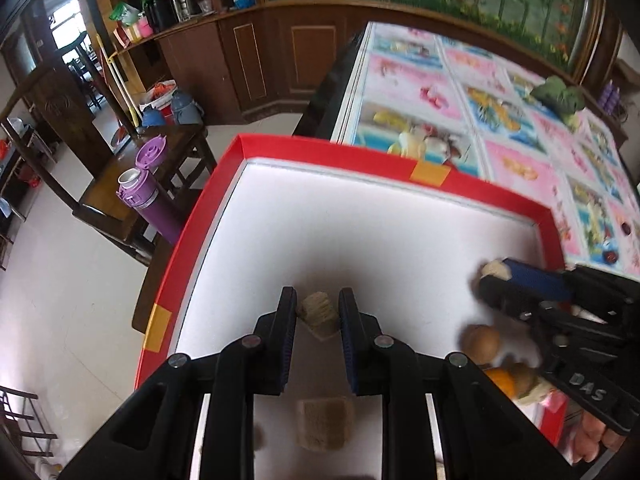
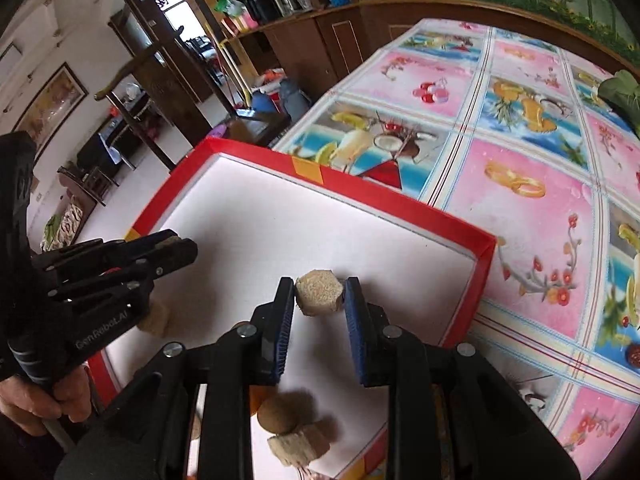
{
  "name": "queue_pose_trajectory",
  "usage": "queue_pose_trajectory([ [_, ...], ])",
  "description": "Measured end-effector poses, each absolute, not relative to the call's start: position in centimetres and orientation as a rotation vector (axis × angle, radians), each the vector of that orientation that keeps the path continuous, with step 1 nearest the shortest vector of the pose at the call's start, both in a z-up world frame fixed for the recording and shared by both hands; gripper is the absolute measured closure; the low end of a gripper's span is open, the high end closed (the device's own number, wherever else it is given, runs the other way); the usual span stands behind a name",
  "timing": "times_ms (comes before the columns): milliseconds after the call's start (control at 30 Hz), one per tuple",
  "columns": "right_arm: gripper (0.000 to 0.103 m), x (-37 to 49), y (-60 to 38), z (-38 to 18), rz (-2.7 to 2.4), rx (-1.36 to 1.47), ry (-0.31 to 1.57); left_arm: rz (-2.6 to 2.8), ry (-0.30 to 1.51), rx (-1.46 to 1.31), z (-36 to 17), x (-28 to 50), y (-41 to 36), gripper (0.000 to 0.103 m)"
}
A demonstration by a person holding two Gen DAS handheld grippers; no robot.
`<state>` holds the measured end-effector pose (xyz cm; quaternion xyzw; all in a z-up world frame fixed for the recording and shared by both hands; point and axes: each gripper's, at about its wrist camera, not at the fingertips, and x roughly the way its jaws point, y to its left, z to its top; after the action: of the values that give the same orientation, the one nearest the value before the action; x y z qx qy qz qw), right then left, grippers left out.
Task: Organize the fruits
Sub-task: 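Carry both cubes over the red tray and open both tools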
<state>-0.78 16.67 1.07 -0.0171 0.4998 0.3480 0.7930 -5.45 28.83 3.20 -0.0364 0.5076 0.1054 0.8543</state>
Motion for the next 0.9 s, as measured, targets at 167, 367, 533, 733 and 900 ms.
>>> queue_pose_trajectory([
  [167,0.075,-1.2,17.0,1.0,0.726,-0.067,1.078,0.222,1.087,-0.043,3.3,-5.2,28.4,0.082],
  [367,0.058,-0.3,15.7,1.1,0.75,0.044,1.146,0.271,1.041,-0.055,4.8,-6.3,27.9,0.074],
  [533,0.057,-0.3,11.0,3.6,0.79,0.145,1.047,0.206,0.882,-0.059,8.7,-8.8,24.5,0.049],
  [733,0.046,1.1,4.7,6.1,0.713,0.219,0.965,0.154,0.829,-0.039,10.7,-7.5,20.0,0.045],
  [900,0.046,1.6,0.3,8.9,0.683,0.277,0.901,0.025,0.836,0.037,10.6,-7.1,14.4,0.041],
])
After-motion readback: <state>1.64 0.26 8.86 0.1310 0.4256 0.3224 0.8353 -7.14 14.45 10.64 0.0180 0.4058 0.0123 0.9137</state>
